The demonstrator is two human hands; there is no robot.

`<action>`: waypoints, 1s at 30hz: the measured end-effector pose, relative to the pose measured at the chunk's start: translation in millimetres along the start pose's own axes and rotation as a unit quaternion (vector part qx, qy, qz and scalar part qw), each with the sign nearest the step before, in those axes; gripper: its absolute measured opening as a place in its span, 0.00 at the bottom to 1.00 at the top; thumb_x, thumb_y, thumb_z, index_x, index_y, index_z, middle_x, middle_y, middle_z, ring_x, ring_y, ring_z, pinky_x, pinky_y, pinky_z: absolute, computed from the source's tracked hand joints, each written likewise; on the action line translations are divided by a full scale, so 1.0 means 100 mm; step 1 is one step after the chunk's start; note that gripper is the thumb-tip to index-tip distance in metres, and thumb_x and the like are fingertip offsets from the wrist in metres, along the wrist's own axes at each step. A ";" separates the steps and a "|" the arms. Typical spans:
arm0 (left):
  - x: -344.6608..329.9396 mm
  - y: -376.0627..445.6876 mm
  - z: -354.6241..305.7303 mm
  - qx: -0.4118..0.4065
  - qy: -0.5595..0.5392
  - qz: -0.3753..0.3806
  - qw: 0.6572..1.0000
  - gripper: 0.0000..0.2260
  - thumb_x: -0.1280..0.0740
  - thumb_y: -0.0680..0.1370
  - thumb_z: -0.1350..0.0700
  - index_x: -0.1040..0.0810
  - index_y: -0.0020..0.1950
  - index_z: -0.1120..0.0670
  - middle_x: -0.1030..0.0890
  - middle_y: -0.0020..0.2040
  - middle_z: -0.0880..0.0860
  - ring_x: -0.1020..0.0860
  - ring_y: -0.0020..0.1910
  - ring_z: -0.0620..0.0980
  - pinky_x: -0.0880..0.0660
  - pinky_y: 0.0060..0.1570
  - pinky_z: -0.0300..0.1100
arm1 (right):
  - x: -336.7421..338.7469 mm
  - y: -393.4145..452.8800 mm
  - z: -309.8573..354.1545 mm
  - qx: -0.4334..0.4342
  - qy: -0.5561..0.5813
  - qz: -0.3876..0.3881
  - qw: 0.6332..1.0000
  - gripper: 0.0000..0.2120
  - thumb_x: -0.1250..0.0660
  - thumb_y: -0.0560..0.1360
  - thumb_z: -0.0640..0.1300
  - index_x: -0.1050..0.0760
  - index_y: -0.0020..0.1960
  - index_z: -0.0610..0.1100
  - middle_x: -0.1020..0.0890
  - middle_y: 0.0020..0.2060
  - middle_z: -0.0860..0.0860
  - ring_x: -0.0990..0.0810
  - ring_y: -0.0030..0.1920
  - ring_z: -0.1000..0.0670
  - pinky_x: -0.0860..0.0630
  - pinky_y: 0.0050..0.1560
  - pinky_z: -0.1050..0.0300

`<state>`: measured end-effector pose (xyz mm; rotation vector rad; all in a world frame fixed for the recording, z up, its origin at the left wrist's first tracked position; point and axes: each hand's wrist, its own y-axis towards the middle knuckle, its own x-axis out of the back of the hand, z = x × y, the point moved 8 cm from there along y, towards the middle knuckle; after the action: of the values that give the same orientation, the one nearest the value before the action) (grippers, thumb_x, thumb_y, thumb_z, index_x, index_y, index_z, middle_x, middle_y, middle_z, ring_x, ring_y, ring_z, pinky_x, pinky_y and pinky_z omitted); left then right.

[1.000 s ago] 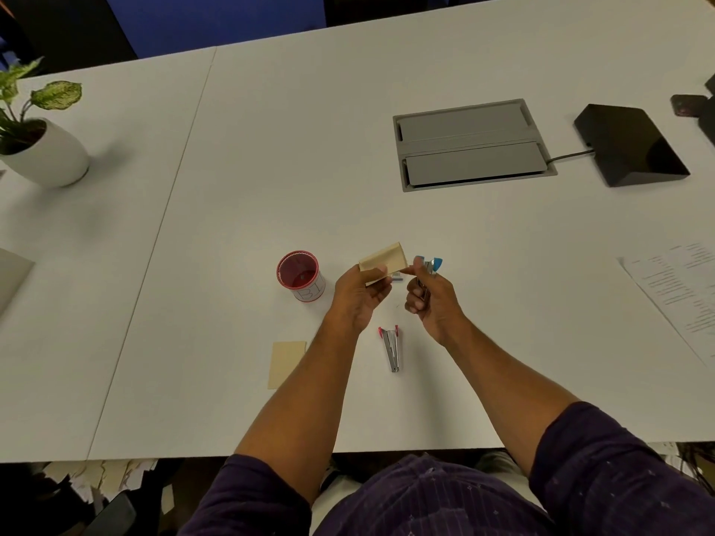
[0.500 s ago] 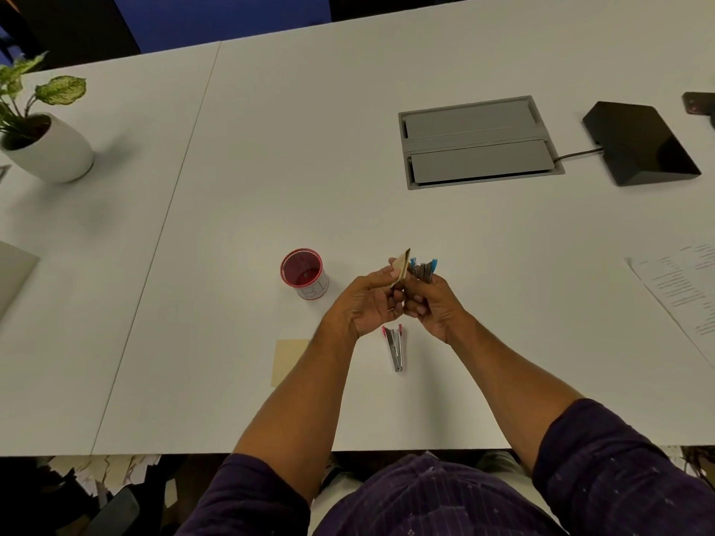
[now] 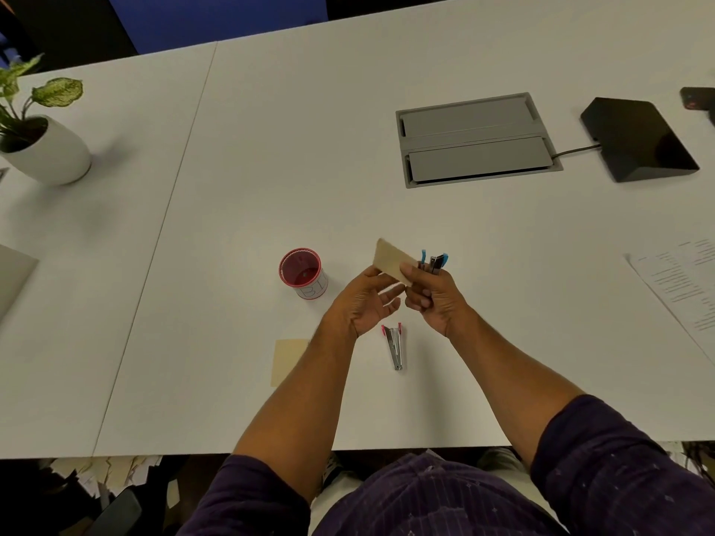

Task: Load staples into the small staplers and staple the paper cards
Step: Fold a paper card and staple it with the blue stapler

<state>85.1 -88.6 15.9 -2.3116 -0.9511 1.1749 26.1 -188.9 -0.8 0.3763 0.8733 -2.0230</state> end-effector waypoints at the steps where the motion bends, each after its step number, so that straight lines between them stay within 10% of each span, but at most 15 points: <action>1: -0.01 0.00 -0.04 -0.025 -0.003 0.004 1.000 0.16 0.31 0.74 0.64 0.21 0.61 0.54 0.17 0.53 0.55 0.19 0.51 0.52 0.25 0.50 0.45 | 0.02 0.01 0.00 -0.001 -0.006 -0.009 1.000 0.09 0.24 0.73 0.43 0.20 0.47 0.39 0.36 0.22 0.53 0.41 0.21 0.56 0.41 0.26 0.62; 13: 0.18 0.06 -0.11 -0.121 0.135 -0.128 0.975 0.16 0.24 0.74 0.60 0.20 0.60 0.62 0.15 0.51 0.60 0.15 0.46 0.55 0.21 0.48 0.46 | 0.24 0.00 0.01 0.033 -0.085 -0.095 0.991 0.10 0.22 0.73 0.42 0.23 0.44 0.40 0.33 0.26 0.49 0.39 0.22 0.54 0.39 0.25 0.61; 30: 0.27 0.02 -0.07 -0.121 0.167 -0.119 0.971 0.15 0.28 0.78 0.57 0.21 0.63 0.61 0.14 0.50 0.59 0.14 0.48 0.55 0.18 0.50 0.45 | 0.25 -0.05 -0.03 0.055 -0.110 -0.105 0.987 0.10 0.21 0.72 0.42 0.20 0.46 0.39 0.31 0.24 0.51 0.37 0.22 0.54 0.36 0.25 0.60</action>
<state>103.1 -71.1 4.3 -2.3901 -1.2507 0.5780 7.5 -200.2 -14.6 0.1204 0.6887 -2.2622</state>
